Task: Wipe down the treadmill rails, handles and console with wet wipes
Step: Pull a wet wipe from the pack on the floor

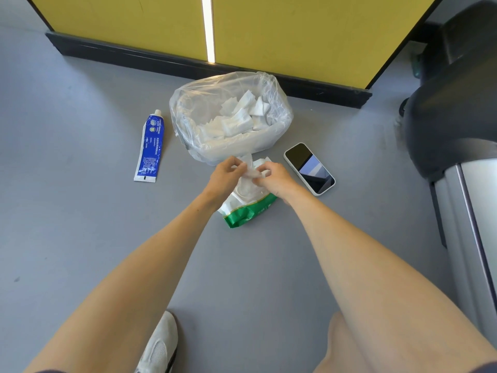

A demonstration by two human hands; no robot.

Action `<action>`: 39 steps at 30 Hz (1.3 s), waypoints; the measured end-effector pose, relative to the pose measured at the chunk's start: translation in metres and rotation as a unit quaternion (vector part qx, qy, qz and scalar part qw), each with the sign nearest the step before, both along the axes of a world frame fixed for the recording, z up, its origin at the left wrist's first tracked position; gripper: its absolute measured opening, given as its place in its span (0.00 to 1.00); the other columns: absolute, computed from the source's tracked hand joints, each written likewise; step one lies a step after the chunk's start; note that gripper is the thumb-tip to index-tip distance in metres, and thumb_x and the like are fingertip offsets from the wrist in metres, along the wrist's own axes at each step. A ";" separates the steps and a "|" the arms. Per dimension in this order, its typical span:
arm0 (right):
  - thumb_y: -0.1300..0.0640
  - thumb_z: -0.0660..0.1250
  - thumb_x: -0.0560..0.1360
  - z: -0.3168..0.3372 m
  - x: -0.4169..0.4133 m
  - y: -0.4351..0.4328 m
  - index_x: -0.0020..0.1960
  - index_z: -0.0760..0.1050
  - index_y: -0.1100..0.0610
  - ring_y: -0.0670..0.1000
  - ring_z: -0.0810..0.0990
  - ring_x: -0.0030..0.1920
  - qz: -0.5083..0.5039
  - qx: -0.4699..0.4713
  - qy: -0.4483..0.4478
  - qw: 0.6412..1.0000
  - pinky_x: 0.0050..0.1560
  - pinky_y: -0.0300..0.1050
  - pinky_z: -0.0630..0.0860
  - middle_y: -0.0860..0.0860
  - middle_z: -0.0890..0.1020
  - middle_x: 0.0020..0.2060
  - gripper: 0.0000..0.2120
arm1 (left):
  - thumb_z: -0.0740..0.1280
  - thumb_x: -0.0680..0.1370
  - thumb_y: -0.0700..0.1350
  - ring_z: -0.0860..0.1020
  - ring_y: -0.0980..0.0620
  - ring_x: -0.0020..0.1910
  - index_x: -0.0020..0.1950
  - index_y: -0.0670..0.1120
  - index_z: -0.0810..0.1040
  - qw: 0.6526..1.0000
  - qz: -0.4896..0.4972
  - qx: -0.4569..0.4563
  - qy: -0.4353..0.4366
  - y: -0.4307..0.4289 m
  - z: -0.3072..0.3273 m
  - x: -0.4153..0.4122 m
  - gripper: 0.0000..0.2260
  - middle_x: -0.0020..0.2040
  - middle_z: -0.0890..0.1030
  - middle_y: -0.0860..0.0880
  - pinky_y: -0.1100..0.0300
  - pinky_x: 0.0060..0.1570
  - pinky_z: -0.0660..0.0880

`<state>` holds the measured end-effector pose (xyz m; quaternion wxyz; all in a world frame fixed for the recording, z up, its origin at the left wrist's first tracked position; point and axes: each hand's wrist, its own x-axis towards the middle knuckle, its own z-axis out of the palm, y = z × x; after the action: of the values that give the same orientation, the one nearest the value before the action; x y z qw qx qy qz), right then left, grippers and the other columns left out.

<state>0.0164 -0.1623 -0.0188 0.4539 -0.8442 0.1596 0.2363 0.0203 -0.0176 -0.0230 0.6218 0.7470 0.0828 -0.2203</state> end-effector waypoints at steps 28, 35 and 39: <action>0.63 0.68 0.74 0.024 -0.005 -0.031 0.61 0.70 0.62 0.57 0.76 0.48 -0.411 0.204 0.028 0.888 0.50 0.49 0.74 0.59 0.77 0.53 0.16 | 0.58 0.75 0.44 0.73 0.39 0.61 0.64 0.39 0.75 0.853 -0.218 0.359 -0.308 -0.003 -0.046 -0.057 0.20 0.62 0.76 0.42 0.48 0.58 0.70; 0.60 0.68 0.74 0.022 -0.007 -0.030 0.60 0.68 0.58 0.58 0.78 0.50 -0.390 0.241 0.067 0.886 0.51 0.50 0.75 0.58 0.78 0.52 0.17 | 0.54 0.81 0.46 0.54 0.48 0.75 0.76 0.45 0.58 0.754 -0.370 0.492 -0.230 -0.008 -0.049 -0.054 0.23 0.77 0.56 0.49 0.53 0.73 0.53; 0.63 0.68 0.73 0.025 -0.011 -0.016 0.67 0.69 0.63 0.59 0.80 0.53 -0.423 0.275 0.062 0.861 0.57 0.55 0.76 0.60 0.79 0.56 0.23 | 0.52 0.82 0.44 0.72 0.43 0.53 0.50 0.42 0.74 0.922 -0.249 0.297 0.029 -0.027 -0.007 -0.026 0.12 0.58 0.75 0.44 0.55 0.52 0.67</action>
<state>0.0050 -0.1780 0.0060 0.7129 -0.5200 0.4579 0.1081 -0.0057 -0.0449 -0.0298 0.2945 0.8872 -0.0262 -0.3543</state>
